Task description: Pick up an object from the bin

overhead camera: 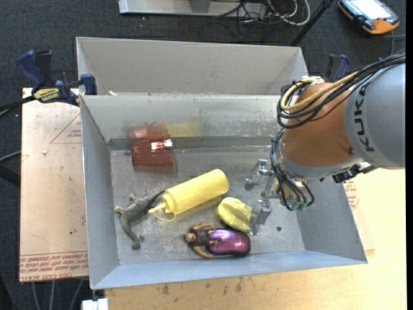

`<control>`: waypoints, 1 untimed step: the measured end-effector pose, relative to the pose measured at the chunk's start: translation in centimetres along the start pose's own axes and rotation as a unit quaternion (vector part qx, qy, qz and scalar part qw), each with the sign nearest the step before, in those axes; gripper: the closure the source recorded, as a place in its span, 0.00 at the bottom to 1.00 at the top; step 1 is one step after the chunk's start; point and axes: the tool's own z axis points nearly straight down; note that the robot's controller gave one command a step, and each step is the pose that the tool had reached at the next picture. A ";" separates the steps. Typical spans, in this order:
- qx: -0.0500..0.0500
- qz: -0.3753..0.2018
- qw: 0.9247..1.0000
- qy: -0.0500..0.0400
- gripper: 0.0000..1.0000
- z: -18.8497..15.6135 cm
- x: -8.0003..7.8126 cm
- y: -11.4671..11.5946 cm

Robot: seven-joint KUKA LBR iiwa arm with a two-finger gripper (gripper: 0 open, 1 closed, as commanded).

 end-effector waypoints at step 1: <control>0.000 0.001 1.000 -0.008 0.00 6.3 -0.5 0.6</control>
Offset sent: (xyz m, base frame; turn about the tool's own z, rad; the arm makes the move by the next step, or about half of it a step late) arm -0.0016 0.0124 -0.0820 0.0621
